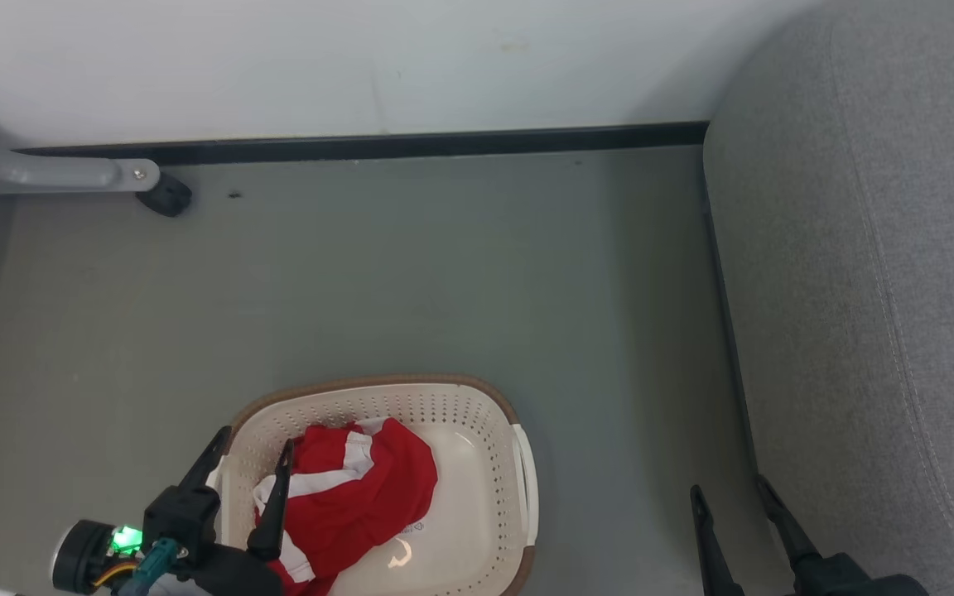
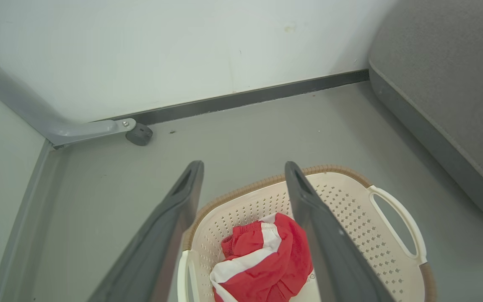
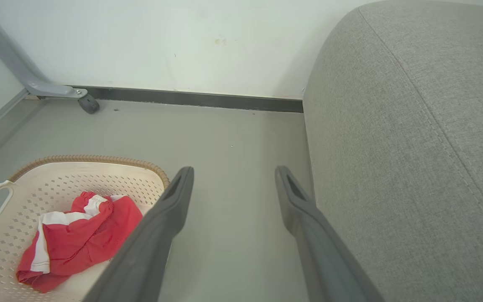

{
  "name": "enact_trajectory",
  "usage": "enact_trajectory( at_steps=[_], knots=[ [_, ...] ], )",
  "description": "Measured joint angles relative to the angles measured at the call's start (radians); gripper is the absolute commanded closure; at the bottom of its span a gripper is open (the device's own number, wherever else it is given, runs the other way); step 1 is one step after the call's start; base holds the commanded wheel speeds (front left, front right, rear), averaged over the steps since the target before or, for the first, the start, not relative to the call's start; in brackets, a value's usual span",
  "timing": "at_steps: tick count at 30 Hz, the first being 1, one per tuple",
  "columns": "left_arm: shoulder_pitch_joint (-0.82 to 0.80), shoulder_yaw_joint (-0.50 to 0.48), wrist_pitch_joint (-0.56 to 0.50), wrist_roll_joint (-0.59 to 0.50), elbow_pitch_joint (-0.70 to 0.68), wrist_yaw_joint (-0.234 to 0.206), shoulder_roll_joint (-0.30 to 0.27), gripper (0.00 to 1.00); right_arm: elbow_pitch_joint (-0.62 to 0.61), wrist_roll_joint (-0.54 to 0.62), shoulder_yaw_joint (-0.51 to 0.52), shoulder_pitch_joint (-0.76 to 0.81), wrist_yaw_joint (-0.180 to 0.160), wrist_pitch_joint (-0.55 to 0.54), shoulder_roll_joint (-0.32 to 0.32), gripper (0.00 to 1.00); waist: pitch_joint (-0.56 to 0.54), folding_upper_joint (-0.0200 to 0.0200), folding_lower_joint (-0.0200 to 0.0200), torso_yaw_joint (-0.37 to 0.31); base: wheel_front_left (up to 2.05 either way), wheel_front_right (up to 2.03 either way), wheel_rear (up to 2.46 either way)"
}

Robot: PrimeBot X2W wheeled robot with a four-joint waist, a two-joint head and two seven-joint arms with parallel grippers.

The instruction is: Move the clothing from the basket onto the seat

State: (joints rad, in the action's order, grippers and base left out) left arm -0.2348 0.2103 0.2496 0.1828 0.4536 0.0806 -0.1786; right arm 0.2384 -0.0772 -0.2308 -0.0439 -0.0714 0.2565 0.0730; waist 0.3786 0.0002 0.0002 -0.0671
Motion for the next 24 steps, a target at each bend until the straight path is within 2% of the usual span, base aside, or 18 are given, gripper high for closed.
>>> enact_trajectory(
  at_steps=[11,24],
  knots=[
    [-0.159,0.063,-0.045,-0.068,0.132,0.026,-0.054,0.0,-0.022,0.016,0.002,-0.049,-0.009,0.0,-0.002,0.0,0.156,0.0001,0.0001,-0.084,0.0,0.0,0.0],
    [-0.319,0.123,-0.144,-0.08,0.337,0.039,-0.059,0.0,-0.052,0.028,0.004,-0.094,-0.025,0.0,-0.008,0.0,0.327,0.0001,-0.0001,-0.16,0.0,0.0,0.0]
  ],
)
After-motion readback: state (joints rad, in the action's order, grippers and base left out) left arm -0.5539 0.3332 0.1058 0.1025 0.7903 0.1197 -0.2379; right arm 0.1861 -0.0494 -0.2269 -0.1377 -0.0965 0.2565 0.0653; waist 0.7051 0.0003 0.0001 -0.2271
